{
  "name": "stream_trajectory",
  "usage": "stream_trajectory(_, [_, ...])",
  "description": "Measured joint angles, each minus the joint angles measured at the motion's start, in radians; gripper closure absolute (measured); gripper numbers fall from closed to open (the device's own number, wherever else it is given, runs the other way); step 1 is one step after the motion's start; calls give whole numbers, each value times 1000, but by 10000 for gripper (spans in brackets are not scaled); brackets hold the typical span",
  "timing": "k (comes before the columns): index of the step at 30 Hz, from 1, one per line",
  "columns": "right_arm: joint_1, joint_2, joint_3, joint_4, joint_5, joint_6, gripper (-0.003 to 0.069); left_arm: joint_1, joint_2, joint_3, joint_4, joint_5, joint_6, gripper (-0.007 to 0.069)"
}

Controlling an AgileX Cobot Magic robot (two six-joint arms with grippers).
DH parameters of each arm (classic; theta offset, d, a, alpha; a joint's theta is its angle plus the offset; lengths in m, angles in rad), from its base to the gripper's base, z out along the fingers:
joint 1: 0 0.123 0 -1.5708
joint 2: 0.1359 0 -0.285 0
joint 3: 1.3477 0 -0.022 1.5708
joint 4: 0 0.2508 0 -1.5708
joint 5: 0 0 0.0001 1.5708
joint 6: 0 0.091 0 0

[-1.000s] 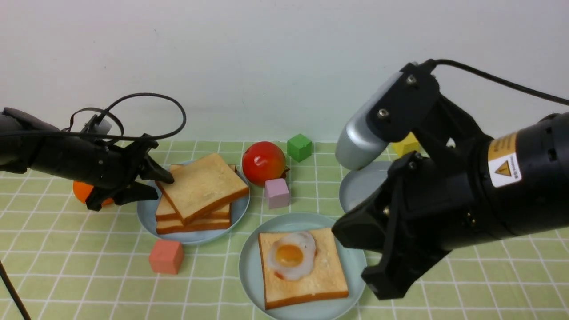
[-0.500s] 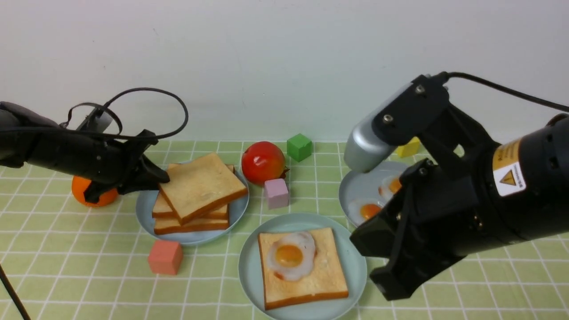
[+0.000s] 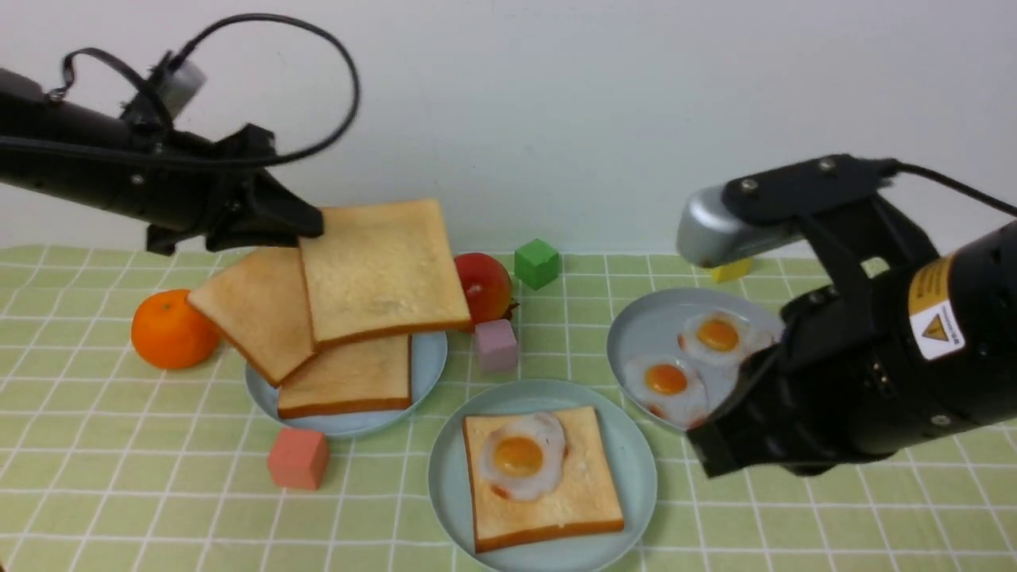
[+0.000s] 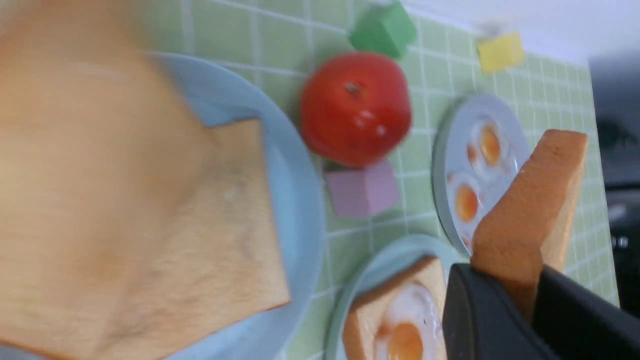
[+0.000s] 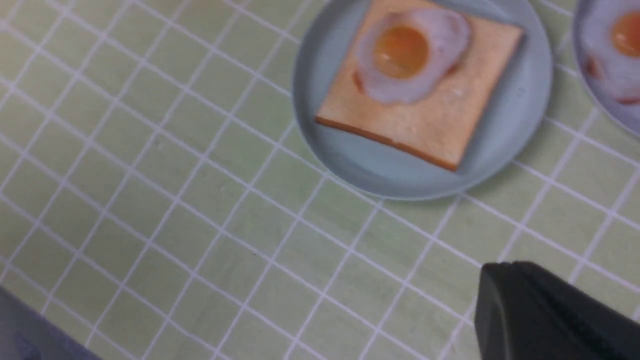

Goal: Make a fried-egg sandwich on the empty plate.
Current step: Use the left arm to place a slice of bread on the fried egg in the middle

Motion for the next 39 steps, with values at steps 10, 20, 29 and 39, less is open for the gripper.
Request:
stream_trajectory(10, [-1,0,0,-35,40,64,655,-126,44,6,13,19,2,534])
stream_trajectory(20, [-1,0,0,-44,40,67,652,-245,65,135,1,-14,7,534])
stream_trajectory(29, [-1,0,0,-54,40,67,645,-292,127,197,-23,-221,-47,522])
stream_trajectory(39, [-1,0,0,-54,41,68,629,-295,131,197,-13,-173,-50,166])
